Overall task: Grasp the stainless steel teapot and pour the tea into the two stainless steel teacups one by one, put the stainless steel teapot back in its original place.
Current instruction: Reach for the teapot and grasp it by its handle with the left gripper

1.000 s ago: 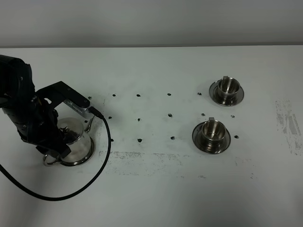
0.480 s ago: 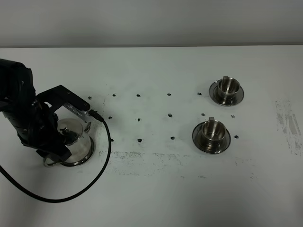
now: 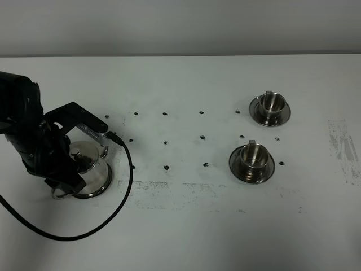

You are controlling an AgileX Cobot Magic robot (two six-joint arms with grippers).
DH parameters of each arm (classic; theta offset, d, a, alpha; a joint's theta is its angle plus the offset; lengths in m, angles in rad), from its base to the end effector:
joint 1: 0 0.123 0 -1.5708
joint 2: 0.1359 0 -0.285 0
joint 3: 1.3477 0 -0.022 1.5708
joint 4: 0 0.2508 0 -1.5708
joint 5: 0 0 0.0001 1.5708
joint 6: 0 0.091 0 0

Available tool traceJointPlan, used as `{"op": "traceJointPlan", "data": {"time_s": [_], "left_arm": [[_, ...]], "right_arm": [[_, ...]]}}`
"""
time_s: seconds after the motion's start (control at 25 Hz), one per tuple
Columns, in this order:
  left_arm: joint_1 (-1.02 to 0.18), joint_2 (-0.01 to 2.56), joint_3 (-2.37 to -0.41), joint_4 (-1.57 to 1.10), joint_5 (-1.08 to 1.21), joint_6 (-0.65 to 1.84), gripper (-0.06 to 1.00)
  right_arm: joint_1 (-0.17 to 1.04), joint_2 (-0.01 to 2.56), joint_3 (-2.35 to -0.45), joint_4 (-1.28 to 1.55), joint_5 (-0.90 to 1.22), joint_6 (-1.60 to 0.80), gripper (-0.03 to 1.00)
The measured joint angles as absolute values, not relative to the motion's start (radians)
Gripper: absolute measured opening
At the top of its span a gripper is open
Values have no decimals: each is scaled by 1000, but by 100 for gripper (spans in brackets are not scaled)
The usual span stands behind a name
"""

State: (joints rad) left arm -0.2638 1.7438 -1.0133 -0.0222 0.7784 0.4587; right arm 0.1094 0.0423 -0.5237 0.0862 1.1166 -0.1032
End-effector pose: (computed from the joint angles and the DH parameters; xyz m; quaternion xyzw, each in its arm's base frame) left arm 0.3027 -0.0832 0.1717 0.3456 0.9354 -0.0011 0.0749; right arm -0.0043 0.0066 0.2799 -0.0949 0.8661 0.0445 0.4888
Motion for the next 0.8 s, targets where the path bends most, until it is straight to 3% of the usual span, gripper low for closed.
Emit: {"op": "traceJointPlan", "data": {"time_s": [0.48,0.64,0.8], "left_arm": [[-264,1744,-1013,-21,757,457,32],[-264,1752,-1013,-31,768,453,21],[-264,1755,-1013,-38,768,452,19]], "right_arm": [[109,42,-524,86,1117,-103,39],[109,42,-524,86,1117,-103,39],[109,42,-524,86,1117,-103,39]]}}
